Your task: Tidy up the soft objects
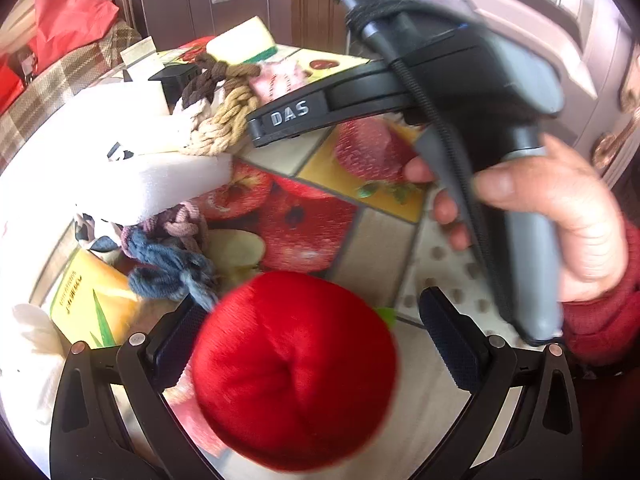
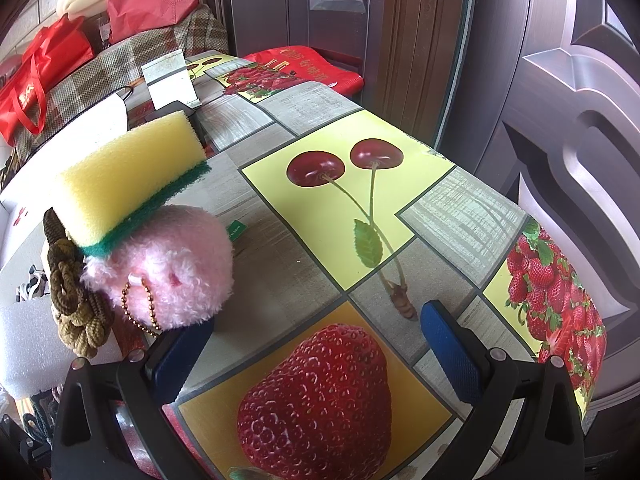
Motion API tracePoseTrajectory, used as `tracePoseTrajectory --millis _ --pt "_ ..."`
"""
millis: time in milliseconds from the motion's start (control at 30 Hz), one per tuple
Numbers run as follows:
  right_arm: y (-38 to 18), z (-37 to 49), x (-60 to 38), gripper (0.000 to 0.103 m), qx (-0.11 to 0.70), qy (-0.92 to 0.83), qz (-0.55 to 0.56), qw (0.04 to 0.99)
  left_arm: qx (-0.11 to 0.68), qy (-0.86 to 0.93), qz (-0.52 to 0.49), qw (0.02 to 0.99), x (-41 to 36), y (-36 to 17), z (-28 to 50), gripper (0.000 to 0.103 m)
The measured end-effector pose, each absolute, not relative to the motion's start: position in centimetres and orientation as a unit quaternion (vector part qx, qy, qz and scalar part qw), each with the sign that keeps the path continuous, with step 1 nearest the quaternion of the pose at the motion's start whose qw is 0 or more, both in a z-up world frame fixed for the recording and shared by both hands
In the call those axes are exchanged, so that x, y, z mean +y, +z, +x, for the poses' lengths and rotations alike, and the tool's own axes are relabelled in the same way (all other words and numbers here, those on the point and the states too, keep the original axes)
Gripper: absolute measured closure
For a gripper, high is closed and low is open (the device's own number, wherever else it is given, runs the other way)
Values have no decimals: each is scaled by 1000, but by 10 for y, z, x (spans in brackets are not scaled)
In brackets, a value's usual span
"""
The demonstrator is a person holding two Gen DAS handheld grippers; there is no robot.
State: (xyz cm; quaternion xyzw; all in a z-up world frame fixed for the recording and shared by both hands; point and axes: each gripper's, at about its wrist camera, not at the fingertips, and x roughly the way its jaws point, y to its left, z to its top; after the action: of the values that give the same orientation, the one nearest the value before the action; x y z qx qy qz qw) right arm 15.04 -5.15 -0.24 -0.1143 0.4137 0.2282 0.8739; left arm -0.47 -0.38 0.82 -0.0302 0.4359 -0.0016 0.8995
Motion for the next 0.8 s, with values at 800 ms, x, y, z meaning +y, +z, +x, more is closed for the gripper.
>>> tracePoseTrajectory --millis 800 --pt "12 4 -52 0 293 622 -227 690 362 230 -154 890 126 32 -181 1"
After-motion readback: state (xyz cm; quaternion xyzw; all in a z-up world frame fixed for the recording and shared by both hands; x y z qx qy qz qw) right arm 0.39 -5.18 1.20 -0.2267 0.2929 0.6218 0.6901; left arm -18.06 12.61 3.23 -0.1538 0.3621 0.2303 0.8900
